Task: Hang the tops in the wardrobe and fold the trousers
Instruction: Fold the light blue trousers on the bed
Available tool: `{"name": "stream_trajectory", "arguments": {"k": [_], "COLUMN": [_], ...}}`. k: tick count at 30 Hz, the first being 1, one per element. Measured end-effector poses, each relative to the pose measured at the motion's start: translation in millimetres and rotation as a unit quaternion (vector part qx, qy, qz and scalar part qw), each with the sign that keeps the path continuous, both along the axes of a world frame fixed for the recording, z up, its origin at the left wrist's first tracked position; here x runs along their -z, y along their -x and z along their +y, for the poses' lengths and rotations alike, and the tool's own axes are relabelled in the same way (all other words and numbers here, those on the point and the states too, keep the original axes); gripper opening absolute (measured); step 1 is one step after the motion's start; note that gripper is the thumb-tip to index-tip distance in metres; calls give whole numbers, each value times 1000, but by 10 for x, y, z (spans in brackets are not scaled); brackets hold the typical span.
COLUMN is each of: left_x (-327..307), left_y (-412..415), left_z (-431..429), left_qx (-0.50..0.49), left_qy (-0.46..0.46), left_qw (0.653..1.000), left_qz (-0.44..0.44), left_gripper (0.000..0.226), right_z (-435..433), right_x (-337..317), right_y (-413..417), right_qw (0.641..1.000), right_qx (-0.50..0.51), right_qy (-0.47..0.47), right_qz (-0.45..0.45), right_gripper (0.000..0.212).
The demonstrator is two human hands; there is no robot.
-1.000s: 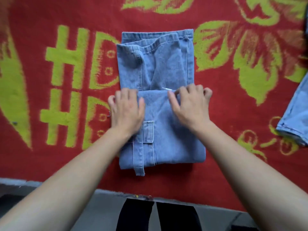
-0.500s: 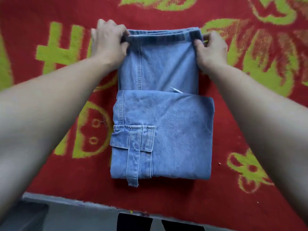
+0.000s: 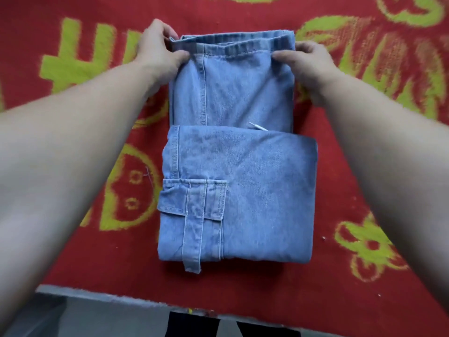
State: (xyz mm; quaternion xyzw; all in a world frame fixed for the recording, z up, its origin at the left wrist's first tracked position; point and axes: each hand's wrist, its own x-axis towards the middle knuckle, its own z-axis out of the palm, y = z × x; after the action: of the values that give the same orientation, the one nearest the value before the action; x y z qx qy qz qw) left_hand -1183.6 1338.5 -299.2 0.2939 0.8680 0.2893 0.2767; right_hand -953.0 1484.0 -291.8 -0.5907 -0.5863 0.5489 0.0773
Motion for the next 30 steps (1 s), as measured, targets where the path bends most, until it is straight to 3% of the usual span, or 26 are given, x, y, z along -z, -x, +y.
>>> {"name": "stream_trajectory", "arguments": {"k": [3, 6, 8, 10, 13, 16, 19, 21, 25, 27, 30], "left_x": [-211, -641, -901, -1089, -1133, -1005, -927, -956, -1025, -1027, -992], "left_y": [-142, -350, -523, -740, -1097, -1439, -1737, -1772, -1529, -1369, -1141], "left_z": [-143, -451, -725, -1046, -1576, -2063, -2319, -2284, -1897, -1627, -1196], "left_qx": [10, 38, 100, 188, 334, 385, 383, 364, 287, 271, 308], "left_qy": [-40, -63, -23, 26, 69, 159, 234, 230, 228, 230, 249], "left_qw": [999, 997, 995, 979, 924, 891, 879, 891, 928, 930, 903], "left_qz": [6, -11, 13, 78, 170, 181, 163, 145, 70, 98, 167], "left_gripper": [29, 39, 49, 60, 65, 65, 66, 59, 40, 56, 110], "right_z": [-69, -302, -547, -848, -1375, -1849, -2153, -2204, -2048, -1901, -1677], "right_x": [-214, -539, -738, -883, -932, -852, -813, -826, -887, -912, -963], "right_y": [-140, -355, -590, -880, -1291, -1613, -1780, -1780, -1567, -1411, -1147], "right_qw": [998, 986, 966, 917, 816, 778, 770, 780, 752, 728, 694], "right_qx": [-10, -64, -149, -274, -436, -517, -547, -534, -535, -556, -604], "right_qy": [-12, -135, -212, -286, -367, -327, -229, -210, -280, -307, -296], "right_qz": [61, 71, 21, -51, -100, -143, -236, -250, -264, -259, -257], "right_gripper": [12, 24, 52, 73, 73, 60, 70, 72, 46, 45, 40]}}
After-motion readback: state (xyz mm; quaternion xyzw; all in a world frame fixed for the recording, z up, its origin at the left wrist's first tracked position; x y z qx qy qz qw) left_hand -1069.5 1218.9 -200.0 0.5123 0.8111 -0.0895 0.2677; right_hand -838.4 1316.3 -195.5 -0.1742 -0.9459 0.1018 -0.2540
